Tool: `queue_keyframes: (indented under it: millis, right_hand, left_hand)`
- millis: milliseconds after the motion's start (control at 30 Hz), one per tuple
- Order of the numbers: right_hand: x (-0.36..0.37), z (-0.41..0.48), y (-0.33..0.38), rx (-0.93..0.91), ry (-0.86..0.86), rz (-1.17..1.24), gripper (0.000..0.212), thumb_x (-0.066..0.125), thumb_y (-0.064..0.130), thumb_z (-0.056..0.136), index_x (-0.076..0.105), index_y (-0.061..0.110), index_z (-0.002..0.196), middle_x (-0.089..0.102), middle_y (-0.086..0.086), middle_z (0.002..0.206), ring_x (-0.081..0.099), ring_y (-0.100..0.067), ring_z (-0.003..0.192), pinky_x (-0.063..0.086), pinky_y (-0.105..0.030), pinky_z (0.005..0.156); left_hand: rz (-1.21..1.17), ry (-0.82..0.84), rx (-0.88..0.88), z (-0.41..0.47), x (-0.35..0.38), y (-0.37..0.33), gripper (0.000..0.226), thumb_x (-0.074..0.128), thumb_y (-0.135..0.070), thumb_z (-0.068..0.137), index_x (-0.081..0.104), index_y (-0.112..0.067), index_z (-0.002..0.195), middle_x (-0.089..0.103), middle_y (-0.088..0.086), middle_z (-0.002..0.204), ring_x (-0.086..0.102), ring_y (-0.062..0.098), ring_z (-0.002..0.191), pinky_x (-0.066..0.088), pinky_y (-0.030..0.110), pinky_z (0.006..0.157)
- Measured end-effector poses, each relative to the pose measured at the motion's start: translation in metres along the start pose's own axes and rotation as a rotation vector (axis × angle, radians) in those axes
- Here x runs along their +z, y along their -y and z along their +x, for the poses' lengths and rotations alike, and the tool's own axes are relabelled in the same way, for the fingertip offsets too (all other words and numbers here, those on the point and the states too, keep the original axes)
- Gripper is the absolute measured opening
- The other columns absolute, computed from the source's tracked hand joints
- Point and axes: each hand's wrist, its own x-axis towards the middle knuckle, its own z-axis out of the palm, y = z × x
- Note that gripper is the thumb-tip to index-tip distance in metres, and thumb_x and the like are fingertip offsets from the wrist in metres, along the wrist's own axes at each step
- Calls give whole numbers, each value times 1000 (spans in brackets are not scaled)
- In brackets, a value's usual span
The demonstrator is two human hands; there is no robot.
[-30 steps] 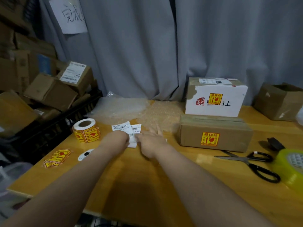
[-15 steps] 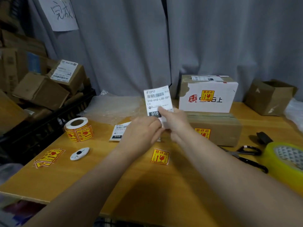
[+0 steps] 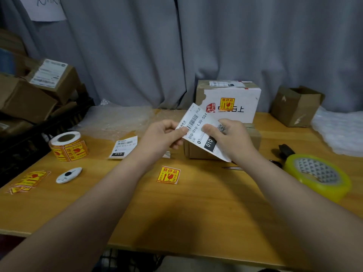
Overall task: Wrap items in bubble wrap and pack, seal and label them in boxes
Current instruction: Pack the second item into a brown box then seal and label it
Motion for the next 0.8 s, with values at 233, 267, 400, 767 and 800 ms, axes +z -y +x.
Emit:
queue_keyframes:
  millis: [233, 267, 400, 767, 800]
  right_hand:
    - [-22, 2, -19, 9, -143, -254, 29, 66, 45, 85, 57, 18, 82, 70, 2, 90, 67, -17, 79, 57, -43, 66]
    - [-21, 1, -21, -34, -178, -393, 26, 66, 45, 84, 56, 22, 88, 68, 3, 99, 63, -18, 89, 55, -43, 74]
    - [-9, -7, -16, -432, -417, -648, 33, 68, 34, 84, 62, 18, 112, 56, -4, 115, 47, -19, 109, 36, -35, 92]
    - [5, -26, 12, -275, -68, 364, 22, 57, 0, 91, 67, 14, 105, 66, 14, 88, 62, 10, 82, 49, -11, 79]
    - [6, -26, 12, -254, -73, 373, 22, 57, 1, 92, 67, 14, 106, 66, 14, 88, 62, 10, 82, 50, -12, 79]
  left_hand:
    - [-5, -80, -32, -4, 14, 2, 14, 63, -19, 89, 65, -6, 86, 64, 1, 67, 58, 6, 55, 51, 17, 56]
    - [-13, -71, -24, -5, 17, 1, 14, 61, -18, 91, 65, -5, 87, 65, 2, 68, 59, 5, 55, 51, 16, 56]
    - [-91, -25, 20, -8, 29, -5, 12, 56, -12, 94, 64, -6, 88, 67, 3, 71, 63, 4, 59, 53, 16, 60]
    - [-225, -14, 151, -11, 37, -1, 13, 54, -10, 94, 67, -10, 92, 68, -1, 80, 63, 9, 79, 52, 24, 79]
    - [-238, -10, 151, -11, 36, -1, 13, 54, -10, 94, 67, -10, 93, 69, 0, 81, 64, 9, 81, 52, 24, 80]
